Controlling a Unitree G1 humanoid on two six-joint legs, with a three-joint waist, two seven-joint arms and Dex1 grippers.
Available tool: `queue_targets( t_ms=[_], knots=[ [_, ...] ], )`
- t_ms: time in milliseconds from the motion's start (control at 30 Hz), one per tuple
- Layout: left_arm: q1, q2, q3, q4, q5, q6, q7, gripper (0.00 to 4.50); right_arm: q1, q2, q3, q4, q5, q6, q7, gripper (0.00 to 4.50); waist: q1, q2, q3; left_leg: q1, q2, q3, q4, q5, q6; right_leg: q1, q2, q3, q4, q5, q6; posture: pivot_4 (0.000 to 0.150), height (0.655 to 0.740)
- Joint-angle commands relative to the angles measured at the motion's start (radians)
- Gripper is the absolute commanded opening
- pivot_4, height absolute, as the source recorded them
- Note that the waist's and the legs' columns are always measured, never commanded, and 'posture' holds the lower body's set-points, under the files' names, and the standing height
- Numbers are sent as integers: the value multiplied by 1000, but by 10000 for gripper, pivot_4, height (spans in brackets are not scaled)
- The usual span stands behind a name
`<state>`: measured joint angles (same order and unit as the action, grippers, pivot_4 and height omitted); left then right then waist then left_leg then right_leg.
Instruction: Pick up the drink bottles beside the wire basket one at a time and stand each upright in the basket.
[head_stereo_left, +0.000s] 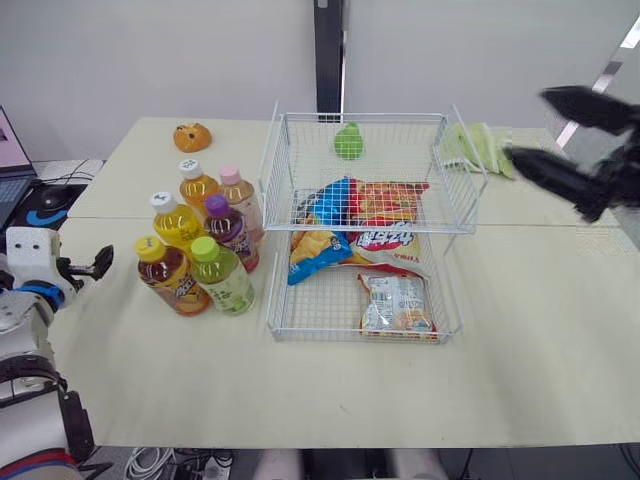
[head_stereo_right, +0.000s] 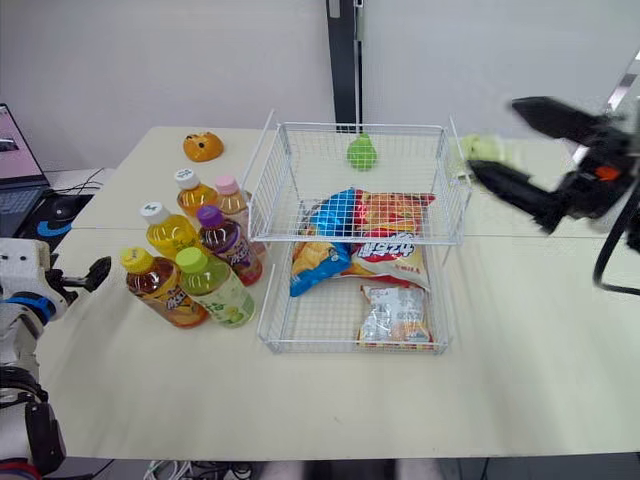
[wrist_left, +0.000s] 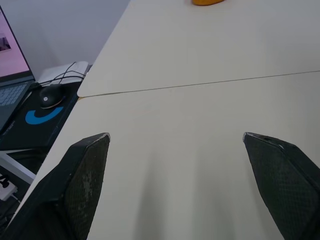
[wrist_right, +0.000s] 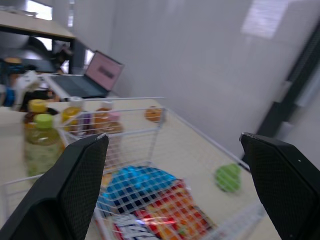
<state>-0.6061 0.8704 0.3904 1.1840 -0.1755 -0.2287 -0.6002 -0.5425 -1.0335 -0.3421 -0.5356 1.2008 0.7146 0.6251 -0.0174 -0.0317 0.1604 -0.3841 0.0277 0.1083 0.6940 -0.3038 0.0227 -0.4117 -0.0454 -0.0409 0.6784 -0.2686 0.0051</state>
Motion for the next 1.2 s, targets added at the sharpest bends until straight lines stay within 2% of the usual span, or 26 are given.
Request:
queue_targets(
  t_ms=[33,133,300,433,733,800,933,1033,1200],
  knots=[
    [-34,8,-6,-2,2,-21,2,44345,-50,19,50,-81,93,42,-50,45000,2,-1,0,0,0,0,0,0,0,0,-1,-1,0,0,0,1500,7400],
    [-34,14,3,-11,-16,-17,-21,44345,-58,38,74,-91,62,33,-34,45000,3,-1,0,-1,0,0,0,0,0,-1,-1,-1,0,0,0,1500,7400],
    [22,37,35,-33,-49,-22,-55,44345,-28,46,73,-81,118,50,52,45000,2,-1,0,-3,-1,2,0,1,-1,-3,-2,-3,0,0,0,1500,7400],
    [73,41,56,-65,-71,-24,-66,44345,22,57,127,-78,0,14,167,45000,0,-3,-1,-3,0,1,0,0,0,-3,-2,-4,0,0,0,1500,7400],
    [278,49,198,-278,-222,65,-154,44345,-95,179,175,-17,-87,-24,149,45000,-12,-3,-1,-3,0,2,-1,1,-2,-4,-6,-9,1,-1,-1,1500,7400],
    [373,32,257,-416,-284,122,-174,44345,-108,191,181,-16,-92,-22,154,45000,-13,-4,-1,-3,0,2,-1,1,-3,-5,-6,-11,1,-1,-2,1500,7400],
    [660,-46,402,-812,-411,261,-169,44345,-155,211,203,23,-109,-22,188,45000,-19,-3,-1,-3,0,3,-2,1,-4,-5,-8,-12,1,-2,-3,1500,7400],
    [852,-141,505,-1089,-483,357,-105,44345,-196,233,226,79,-144,-31,232,45000,-15,-3,0,-2,0,3,-2,0,-4,-5,-9,-13,0,-2,-4,1500,7400],
    [1102,-280,603,-1452,-609,481,-58,44345,-235,270,273,141,-191,-38,322,45000,-8,-3,0,0,0,0,-2,-1,-2,-2,-9,-17,1,-4,-7,1500,7400]
  ],
)
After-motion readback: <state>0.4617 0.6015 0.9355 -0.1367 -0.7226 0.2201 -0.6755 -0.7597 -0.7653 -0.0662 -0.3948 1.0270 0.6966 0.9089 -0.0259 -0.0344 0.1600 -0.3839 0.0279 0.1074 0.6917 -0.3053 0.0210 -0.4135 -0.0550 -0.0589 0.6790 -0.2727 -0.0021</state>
